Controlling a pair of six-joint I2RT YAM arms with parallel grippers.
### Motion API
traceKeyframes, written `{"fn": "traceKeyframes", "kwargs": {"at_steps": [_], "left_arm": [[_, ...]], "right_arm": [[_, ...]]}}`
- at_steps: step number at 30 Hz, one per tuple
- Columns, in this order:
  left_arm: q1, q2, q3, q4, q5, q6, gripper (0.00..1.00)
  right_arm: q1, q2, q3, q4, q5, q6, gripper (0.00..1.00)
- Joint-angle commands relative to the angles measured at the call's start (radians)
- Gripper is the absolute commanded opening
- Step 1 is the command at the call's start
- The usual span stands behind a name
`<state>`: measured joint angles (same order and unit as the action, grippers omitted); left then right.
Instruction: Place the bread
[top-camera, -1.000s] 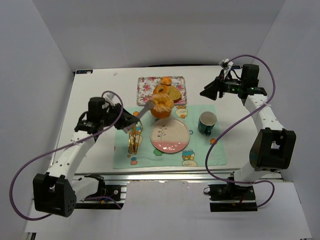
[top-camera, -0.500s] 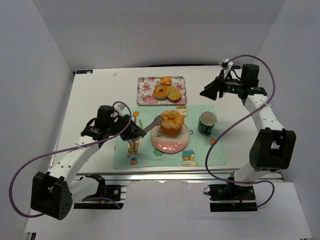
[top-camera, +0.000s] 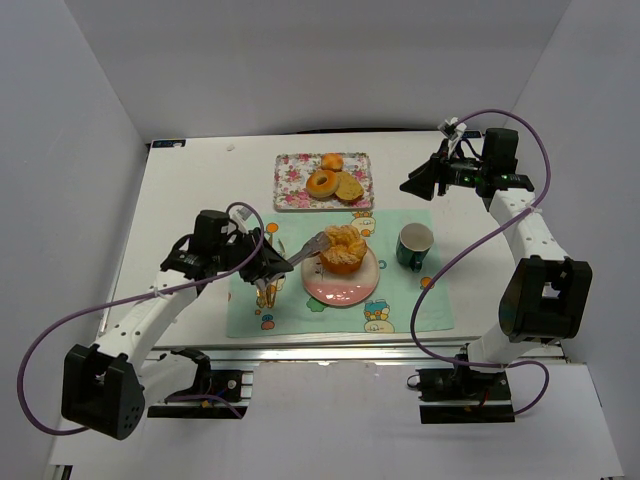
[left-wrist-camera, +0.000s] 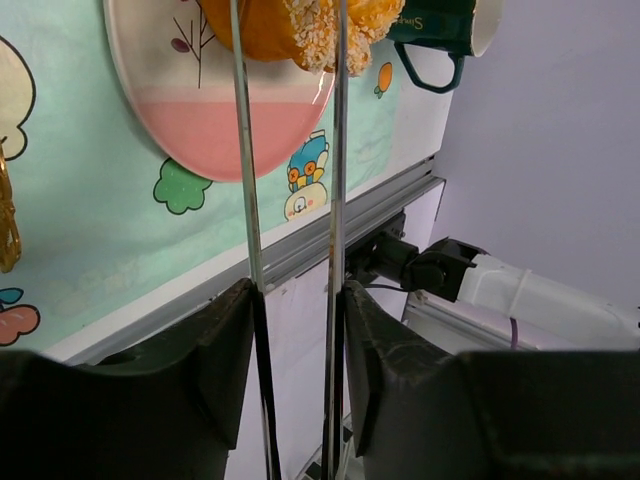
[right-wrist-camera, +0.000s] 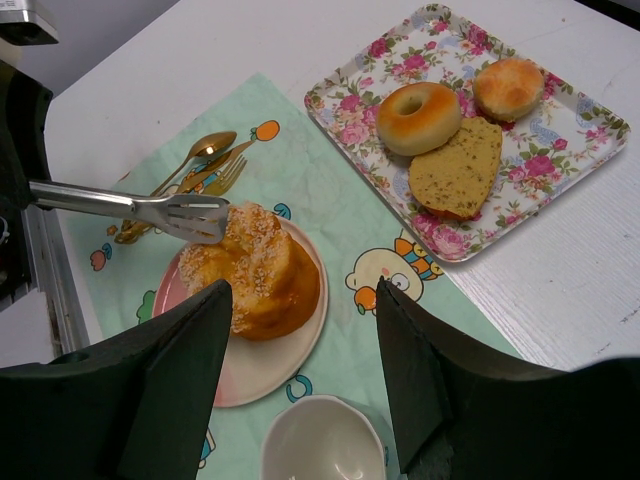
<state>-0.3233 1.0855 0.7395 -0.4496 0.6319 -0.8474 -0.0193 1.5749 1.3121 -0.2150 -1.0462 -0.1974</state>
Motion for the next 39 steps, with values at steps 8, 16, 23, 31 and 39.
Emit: {"fn": "traceKeyframes", "kwargs": {"at_steps": [8, 16, 23, 31, 39], "left_arm": [[-0.003, -0.044, 0.101, -0.101, -0.049, 0.085, 0.52], [0.009, -0.025, 0.199, -0.205, -0.15, 0.139, 0.51], [0.091, -0.026, 0.281, -0.267, -0.193, 0.203, 0.36], [0.178, 0.036, 0.259, -0.198, -0.607, 0.471, 0.05], [0.245, 0.175, 0.0, 0.294, -0.714, 0.913, 0.0]], "right_arm": [[-0.005, -0.018, 0.012, 0.012, -0.014, 0.009, 0.64], [-0.005, -0.019, 0.01, 0.008, -0.018, 0.001, 0.64], [-0.002, -0.024, 0.007, 0.002, -0.021, -0.016, 0.64], [0.016, -0.038, 0.004, -0.047, -0.005, -0.108, 0.65], [0.018, -0.039, 0.041, -0.15, -0.008, -0.214, 0.65]]}}
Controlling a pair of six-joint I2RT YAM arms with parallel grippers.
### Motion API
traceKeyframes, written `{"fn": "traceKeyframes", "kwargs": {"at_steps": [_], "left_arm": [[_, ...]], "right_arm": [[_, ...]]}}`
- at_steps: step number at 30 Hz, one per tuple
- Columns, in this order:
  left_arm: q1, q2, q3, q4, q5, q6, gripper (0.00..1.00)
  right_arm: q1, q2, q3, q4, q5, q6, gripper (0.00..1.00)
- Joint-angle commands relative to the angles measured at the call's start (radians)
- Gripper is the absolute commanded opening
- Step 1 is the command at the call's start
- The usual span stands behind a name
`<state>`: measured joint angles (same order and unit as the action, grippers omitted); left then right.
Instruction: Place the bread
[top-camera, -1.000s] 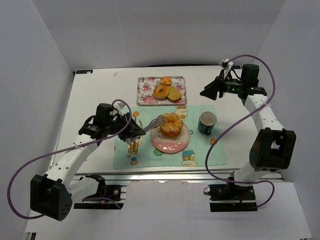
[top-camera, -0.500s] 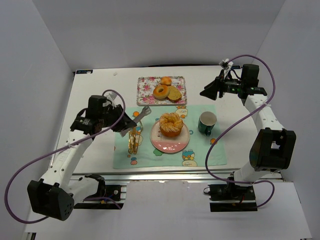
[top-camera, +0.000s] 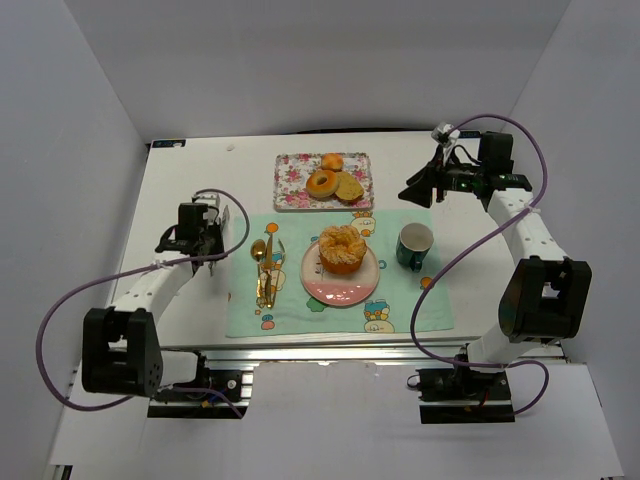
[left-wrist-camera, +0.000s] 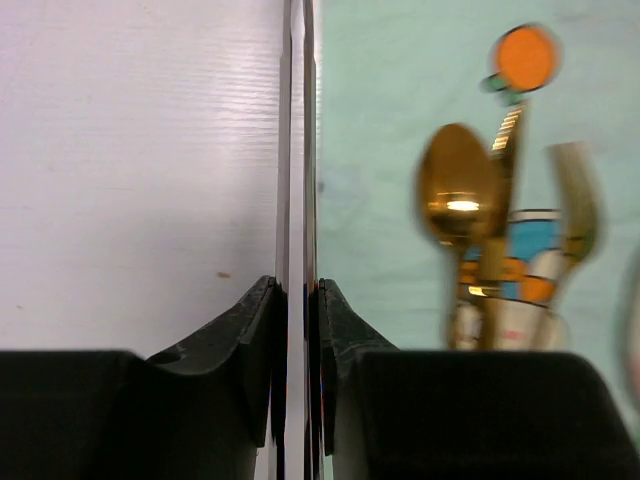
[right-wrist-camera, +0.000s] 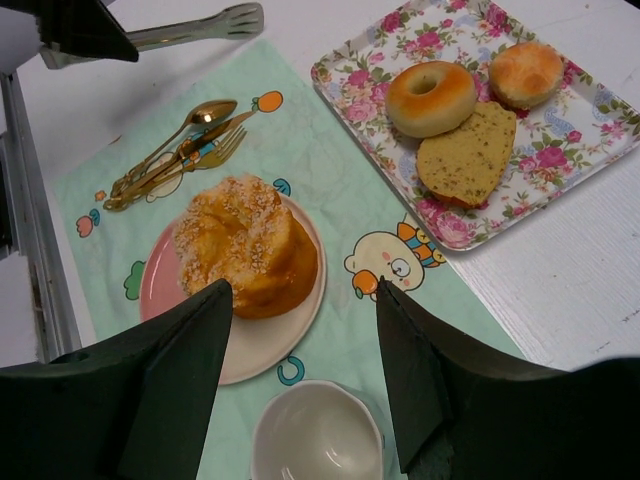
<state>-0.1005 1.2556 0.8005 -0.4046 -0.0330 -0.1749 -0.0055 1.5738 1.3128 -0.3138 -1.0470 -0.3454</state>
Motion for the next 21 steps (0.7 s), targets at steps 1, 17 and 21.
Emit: {"fn": "traceKeyframes", "kwargs": {"at_steps": [1, 17, 21], "left_arm": [[0.028, 0.011, -0.081, 0.291, -0.039, 0.27, 0.0], [0.243, 0.258, -0.078, 0.389, 0.194, 0.219, 0.32], [0.265, 0.24, -0.066, 0.372, 0.173, 0.192, 0.8]], "right_arm": [[0.002, -0.041, 0.04, -0.056, -0.005, -0.078, 0.65], [0.002, -0.087, -0.012, -0.054, 0.007, -0.095, 0.65], [0.002, -0.078, 0.0, -0.09, 0.018, -0.127, 0.65]]}}
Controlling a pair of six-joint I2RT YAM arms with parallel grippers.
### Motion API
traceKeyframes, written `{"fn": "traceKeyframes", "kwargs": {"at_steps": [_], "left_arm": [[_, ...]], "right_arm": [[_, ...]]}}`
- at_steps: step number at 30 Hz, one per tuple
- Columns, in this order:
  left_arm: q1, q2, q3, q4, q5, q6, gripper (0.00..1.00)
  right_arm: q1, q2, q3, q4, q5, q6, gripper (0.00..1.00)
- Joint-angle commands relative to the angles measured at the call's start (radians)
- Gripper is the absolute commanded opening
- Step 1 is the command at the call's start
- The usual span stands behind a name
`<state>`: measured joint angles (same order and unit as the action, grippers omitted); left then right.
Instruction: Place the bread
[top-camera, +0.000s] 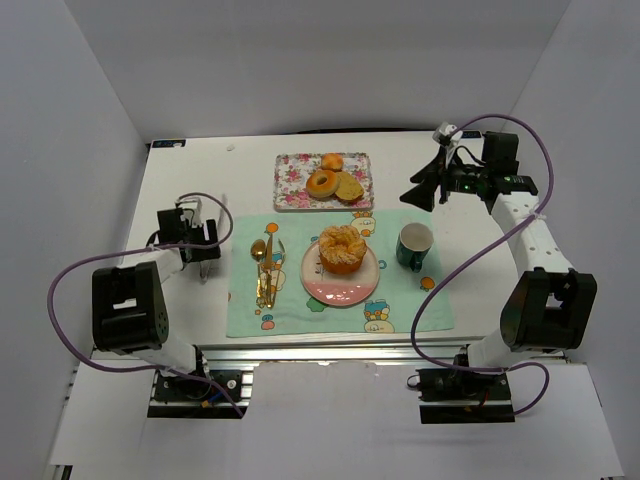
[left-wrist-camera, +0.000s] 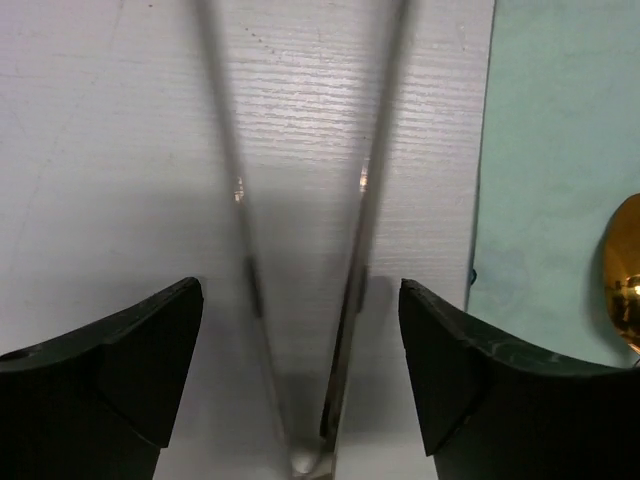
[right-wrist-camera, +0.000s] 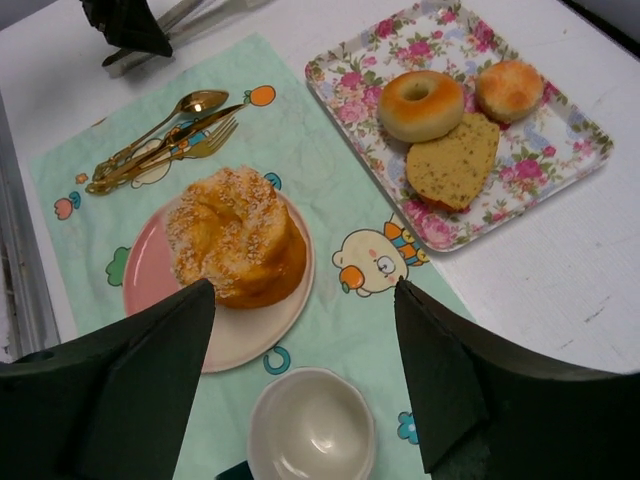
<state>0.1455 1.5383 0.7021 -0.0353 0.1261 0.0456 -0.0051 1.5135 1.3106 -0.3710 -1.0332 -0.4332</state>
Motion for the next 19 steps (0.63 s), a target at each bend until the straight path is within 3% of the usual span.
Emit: {"fn": "traceKeyframes", "kwargs": {"at_steps": [1, 2, 5, 10, 14, 18, 19], "left_arm": [[0.026, -0.052, 0.034, 0.0, 0.014, -0.035, 0.92], [0.028, -0.072, 0.037, -0.002, 0.015, -0.035, 0.98], [0.029, -0.112, 0.04, -0.008, 0.017, -0.082, 0.98], [0.029, -0.276, 0.014, -0.005, 0.038, -0.171, 0.98], [0.028, -0.455, -0.033, 0.027, 0.03, -0.252, 0.98], [0.028, -0.636, -0.075, 0.026, -0.092, -0.399, 0.98], [0.029, -0.699, -0.076, 0.003, -0.238, -0.503, 0.98]], "right_arm": [[0.004, -0.012, 0.03, -0.057, 0.007, -0.062, 0.8], [0.026, -0.001, 0.044, -0.119, 0.019, -0.087, 0.89], [0.059, -0.01, 0.047, -0.1, 0.154, -0.084, 0.9], [0.125, -0.016, 0.041, -0.008, 0.557, 0.114, 0.89], [0.126, -0.001, 0.075, 0.035, 0.66, 0.233, 0.89], [0.125, 0.037, 0.16, 0.041, 0.691, 0.316, 0.89], [0.125, 0.045, 0.173, 0.041, 0.682, 0.324, 0.89]]}}
